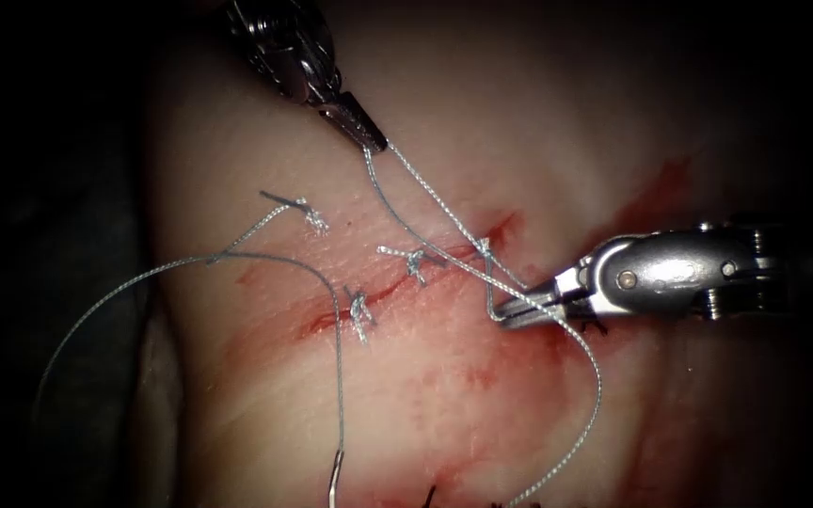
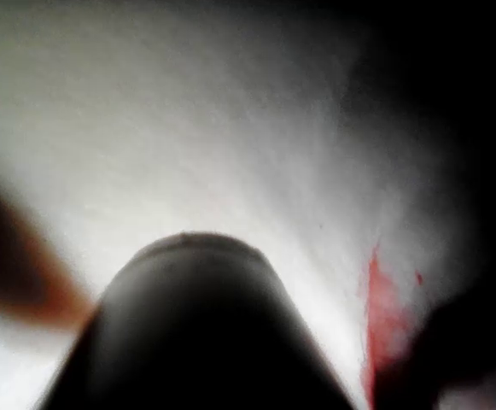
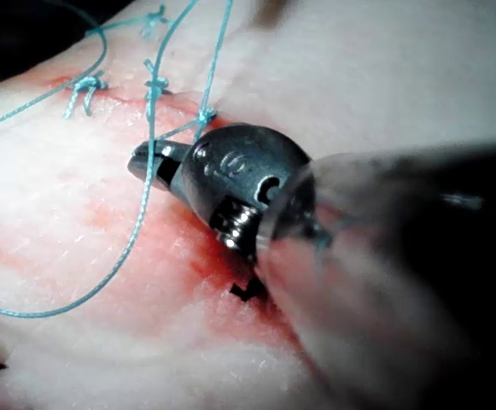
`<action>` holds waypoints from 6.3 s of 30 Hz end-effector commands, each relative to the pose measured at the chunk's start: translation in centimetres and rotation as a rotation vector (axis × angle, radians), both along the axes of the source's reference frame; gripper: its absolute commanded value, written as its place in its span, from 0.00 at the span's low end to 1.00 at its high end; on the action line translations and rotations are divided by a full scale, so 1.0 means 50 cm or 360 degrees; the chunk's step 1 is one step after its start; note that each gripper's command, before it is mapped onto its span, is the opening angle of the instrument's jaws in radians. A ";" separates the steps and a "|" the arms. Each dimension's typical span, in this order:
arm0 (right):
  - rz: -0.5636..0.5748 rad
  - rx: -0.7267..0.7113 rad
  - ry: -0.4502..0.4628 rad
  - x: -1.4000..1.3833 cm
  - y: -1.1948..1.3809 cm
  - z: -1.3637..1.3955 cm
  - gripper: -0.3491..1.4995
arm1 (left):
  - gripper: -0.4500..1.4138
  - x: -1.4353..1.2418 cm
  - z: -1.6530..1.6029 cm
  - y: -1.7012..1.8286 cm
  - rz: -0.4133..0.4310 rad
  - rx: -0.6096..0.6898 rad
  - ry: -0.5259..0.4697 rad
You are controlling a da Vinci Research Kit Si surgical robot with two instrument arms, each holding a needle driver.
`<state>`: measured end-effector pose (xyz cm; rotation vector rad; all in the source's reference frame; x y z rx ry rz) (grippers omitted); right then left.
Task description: Wound Closure
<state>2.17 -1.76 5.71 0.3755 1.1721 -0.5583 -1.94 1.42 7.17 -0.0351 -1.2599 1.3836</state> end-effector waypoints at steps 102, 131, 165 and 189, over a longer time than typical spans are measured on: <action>0.0195 0.0354 -0.0404 0.0015 -0.0253 0.0049 0.00 | 0.00 -0.0112 -0.0045 0.0170 0.0093 -0.1178 0.0870; 0.0791 0.0040 -0.0158 -0.0019 -0.0138 -0.0056 0.85 | 0.00 -0.0162 -0.0135 -0.0074 0.0088 -0.0504 0.0066; 0.1172 0.0108 -0.0308 -0.0167 0.0180 -0.0195 0.74 | 0.00 -0.0083 -0.0220 -0.0134 -0.0082 -0.0364 -0.0386; 0.1125 0.0074 -0.0264 0.0088 0.0136 -0.0046 0.78 | 0.00 -0.0089 -0.0227 -0.0144 -0.0105 -0.0326 -0.0412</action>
